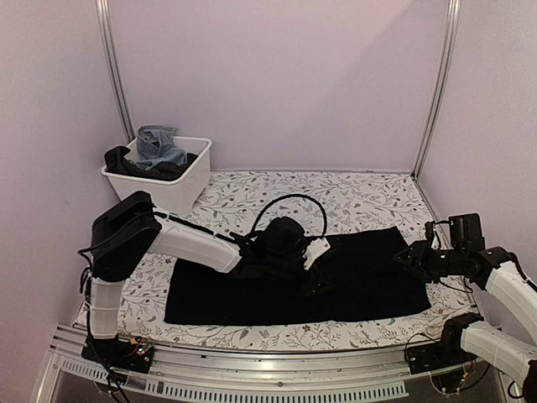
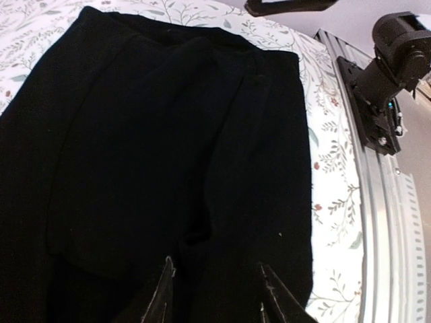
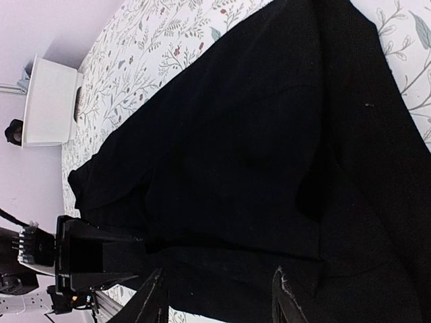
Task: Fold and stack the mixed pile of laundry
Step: Fold the rectangle-folded T-shirt at the center of the board, then smooth out the rectangle-folded T-shirt at the center of the board.
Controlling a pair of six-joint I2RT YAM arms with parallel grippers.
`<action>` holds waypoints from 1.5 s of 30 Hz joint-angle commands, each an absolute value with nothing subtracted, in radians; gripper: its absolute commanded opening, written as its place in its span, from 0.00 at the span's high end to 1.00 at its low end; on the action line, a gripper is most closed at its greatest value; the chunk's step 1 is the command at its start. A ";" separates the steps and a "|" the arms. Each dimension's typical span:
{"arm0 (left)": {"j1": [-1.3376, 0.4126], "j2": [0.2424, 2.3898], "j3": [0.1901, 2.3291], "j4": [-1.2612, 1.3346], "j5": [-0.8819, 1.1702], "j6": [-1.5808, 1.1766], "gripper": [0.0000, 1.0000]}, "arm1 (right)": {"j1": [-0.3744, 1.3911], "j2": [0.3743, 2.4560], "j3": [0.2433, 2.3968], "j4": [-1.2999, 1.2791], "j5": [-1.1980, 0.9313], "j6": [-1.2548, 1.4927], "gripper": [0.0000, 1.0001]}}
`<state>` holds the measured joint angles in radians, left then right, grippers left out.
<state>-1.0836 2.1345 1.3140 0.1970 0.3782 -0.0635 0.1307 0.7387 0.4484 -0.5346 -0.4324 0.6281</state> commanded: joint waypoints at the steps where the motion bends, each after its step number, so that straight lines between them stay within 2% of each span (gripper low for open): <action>1: -1.066 1.986 1.228 0.247 0.414 -0.093 0.58 | 0.134 0.740 0.509 -0.497 -0.427 0.586 0.48; 7: -0.978 1.851 1.059 0.347 0.430 -0.179 0.59 | 0.143 0.863 0.523 -0.367 -0.526 0.533 0.50; 12: -0.898 1.779 0.933 0.398 0.387 -0.276 0.58 | 0.236 1.055 0.586 -0.304 -0.501 0.472 0.56; 17: -0.841 1.753 0.932 0.260 0.192 -0.368 0.56 | 0.370 1.271 0.637 -0.232 -0.460 0.455 0.57; 25: -0.765 1.684 0.859 0.097 0.045 -0.462 0.55 | 0.506 1.524 0.648 -0.192 -0.438 0.435 0.62; 30: -0.670 1.643 0.802 -0.029 -0.035 -0.567 0.54 | 0.593 1.537 0.603 -0.203 -0.501 0.453 0.65; 35: -0.574 1.616 0.731 -0.115 -0.107 -0.636 0.54 | 0.611 1.461 0.590 -0.277 -0.547 0.459 0.64; 39: -0.534 1.567 0.686 -0.192 -0.176 -0.695 0.54 | 0.607 1.350 0.667 -0.366 -0.523 0.441 0.56; 45: -0.527 1.408 0.614 -0.321 -0.310 -0.809 0.54 | 0.557 1.315 0.767 -0.421 -0.490 0.413 0.50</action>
